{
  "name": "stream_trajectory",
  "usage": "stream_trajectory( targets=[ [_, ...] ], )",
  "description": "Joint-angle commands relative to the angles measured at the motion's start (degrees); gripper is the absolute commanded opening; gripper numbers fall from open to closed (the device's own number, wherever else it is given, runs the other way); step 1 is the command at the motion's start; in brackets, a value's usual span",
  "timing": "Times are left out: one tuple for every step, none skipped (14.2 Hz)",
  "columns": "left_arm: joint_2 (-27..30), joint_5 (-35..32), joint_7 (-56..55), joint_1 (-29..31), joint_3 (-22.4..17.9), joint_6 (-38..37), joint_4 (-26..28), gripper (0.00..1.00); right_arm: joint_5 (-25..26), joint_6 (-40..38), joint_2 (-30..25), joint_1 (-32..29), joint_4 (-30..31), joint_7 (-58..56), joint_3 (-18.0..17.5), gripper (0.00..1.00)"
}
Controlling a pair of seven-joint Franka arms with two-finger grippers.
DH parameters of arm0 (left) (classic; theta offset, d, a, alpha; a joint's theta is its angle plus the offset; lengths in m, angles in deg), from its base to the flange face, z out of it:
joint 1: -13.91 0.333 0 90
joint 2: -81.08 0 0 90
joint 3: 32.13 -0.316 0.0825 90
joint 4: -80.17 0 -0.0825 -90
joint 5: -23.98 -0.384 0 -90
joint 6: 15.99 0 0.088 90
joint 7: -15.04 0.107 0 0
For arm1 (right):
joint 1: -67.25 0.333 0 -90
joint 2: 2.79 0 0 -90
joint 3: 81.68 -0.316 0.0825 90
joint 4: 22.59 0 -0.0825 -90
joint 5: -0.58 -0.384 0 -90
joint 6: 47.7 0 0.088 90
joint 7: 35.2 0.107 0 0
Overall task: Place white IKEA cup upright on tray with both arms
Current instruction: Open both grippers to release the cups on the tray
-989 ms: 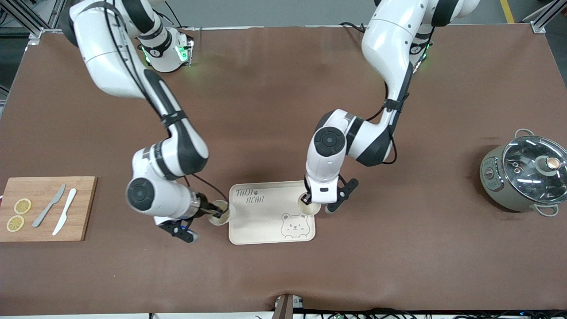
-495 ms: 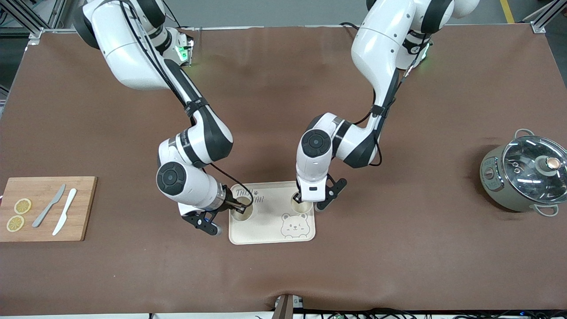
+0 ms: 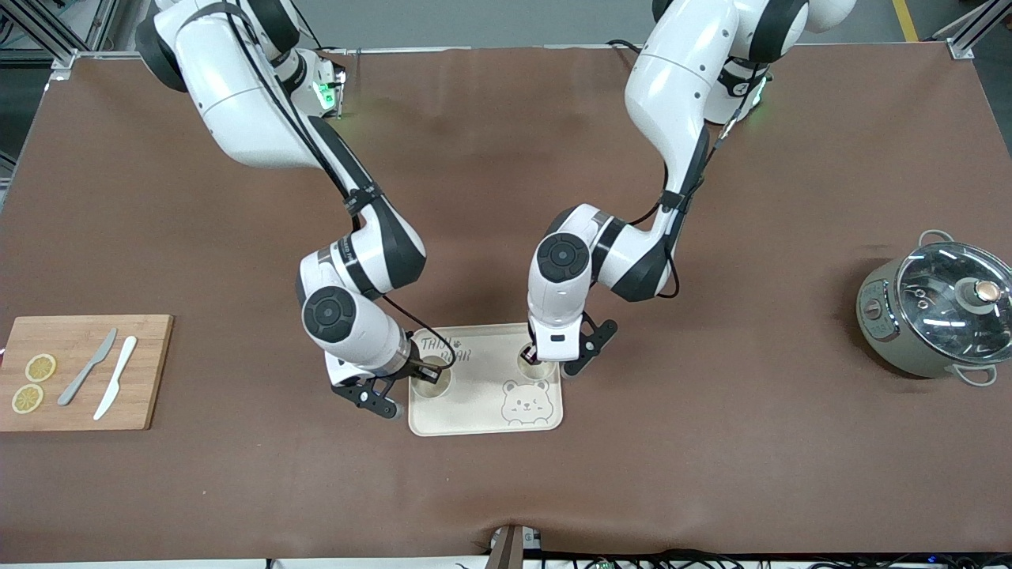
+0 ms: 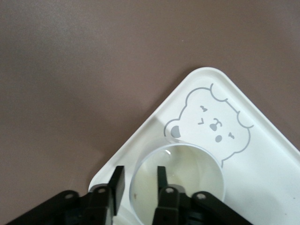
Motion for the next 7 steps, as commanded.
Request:
stream_trajectory(
  targets=[
    [1.6, -1.7, -0.5, -0.1, -0.5, -0.3, -0.6, 1.00, 2.5, 0.9, 0.8, 1.5, 0.2, 3.1, 0.4, 0.00],
    [2.5, -1.7, 0.0, 0.2, -0.5, -0.7, -0.5, 1.00, 2.5, 1.5, 1.0, 1.6, 0.3, 3.2, 0.5, 0.00],
    [3.4, -1.7, 1.3, 0.5, -0.4, -0.9, 0.2, 1.00, 2.5, 2.9, 1.2, 1.7, 0.7, 3.2, 0.4, 0.00],
    [4.7, -1.6, 2.3, 0.8, -0.5, -1.2, 0.4, 1.00, 2.5, 4.0, 1.3, 1.8, 1.4, 3.3, 0.5, 0.00],
    [5.3, -1.7, 2.9, 1.4, -0.6, -2.5, 0.3, 1.00, 2.5, 5.0, 1.3, 1.9, 1.9, 3.3, 0.4, 0.00],
    [6.6, -1.7, 4.1, 1.9, -0.7, -3.4, 0.3, 1.00, 2.5, 5.4, 1.5, 1.9, 2.0, 3.4, 0.5, 0.00],
    [7.6, -1.6, 5.7, 2.6, -0.6, -4.4, 0.3, 1.00, 2.5, 5.6, 1.8, 2.0, 2.0, 4.2, 0.4, 0.00]
  ],
)
